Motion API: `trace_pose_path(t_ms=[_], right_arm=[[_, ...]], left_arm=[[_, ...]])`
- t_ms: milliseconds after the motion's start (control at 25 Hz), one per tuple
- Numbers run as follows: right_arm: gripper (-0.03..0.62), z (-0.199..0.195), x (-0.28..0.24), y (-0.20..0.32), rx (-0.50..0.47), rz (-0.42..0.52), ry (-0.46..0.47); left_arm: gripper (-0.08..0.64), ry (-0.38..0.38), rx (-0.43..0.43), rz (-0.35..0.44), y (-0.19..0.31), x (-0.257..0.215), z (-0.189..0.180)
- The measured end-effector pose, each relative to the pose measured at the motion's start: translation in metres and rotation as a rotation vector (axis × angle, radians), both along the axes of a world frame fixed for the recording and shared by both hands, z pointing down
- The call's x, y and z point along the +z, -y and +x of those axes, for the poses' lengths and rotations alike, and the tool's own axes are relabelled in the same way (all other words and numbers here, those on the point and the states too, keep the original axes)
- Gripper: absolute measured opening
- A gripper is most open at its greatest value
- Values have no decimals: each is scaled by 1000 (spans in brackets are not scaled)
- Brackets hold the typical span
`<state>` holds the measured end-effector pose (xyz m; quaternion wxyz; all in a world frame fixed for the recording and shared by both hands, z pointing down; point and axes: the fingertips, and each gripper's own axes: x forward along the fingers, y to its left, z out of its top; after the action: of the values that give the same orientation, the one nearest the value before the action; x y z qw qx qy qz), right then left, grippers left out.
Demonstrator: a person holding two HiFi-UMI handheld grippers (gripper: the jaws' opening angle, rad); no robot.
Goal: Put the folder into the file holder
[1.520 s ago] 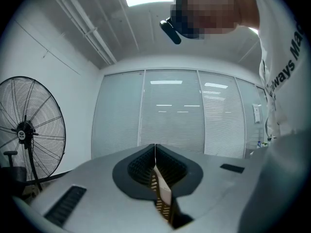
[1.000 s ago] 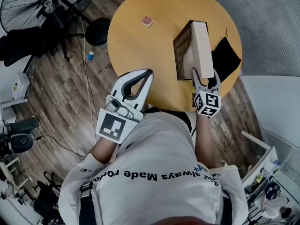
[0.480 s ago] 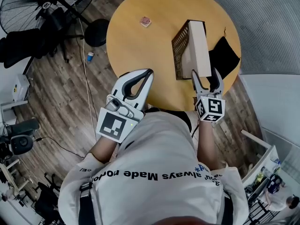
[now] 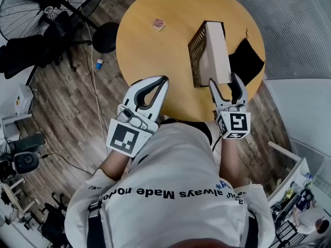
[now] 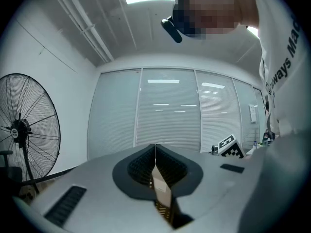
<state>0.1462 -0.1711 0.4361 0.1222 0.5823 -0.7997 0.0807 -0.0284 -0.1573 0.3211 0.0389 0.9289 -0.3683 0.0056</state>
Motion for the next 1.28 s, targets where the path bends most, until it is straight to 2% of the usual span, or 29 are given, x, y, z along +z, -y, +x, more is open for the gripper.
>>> trace_pose_path(t_ms=[160, 360, 560, 800, 1280], right_arm=[[325, -8, -15, -3, -39, 14, 9], [224, -20, -34, -7, -92, 35, 17], [166, -36, -55, -10, -160, 63, 21], [115, -51, -79, -13, -216, 89, 25], [68, -67, -116, -16, -276, 132, 17]], left_arm=[[25, 3, 3, -1, 1, 1, 3], [25, 1, 4, -2, 3, 0, 1], [25, -2, 2, 2, 7, 1, 2], [25, -3, 4, 2, 10, 2, 1], [25, -13, -11, 5, 18, 2, -3]])
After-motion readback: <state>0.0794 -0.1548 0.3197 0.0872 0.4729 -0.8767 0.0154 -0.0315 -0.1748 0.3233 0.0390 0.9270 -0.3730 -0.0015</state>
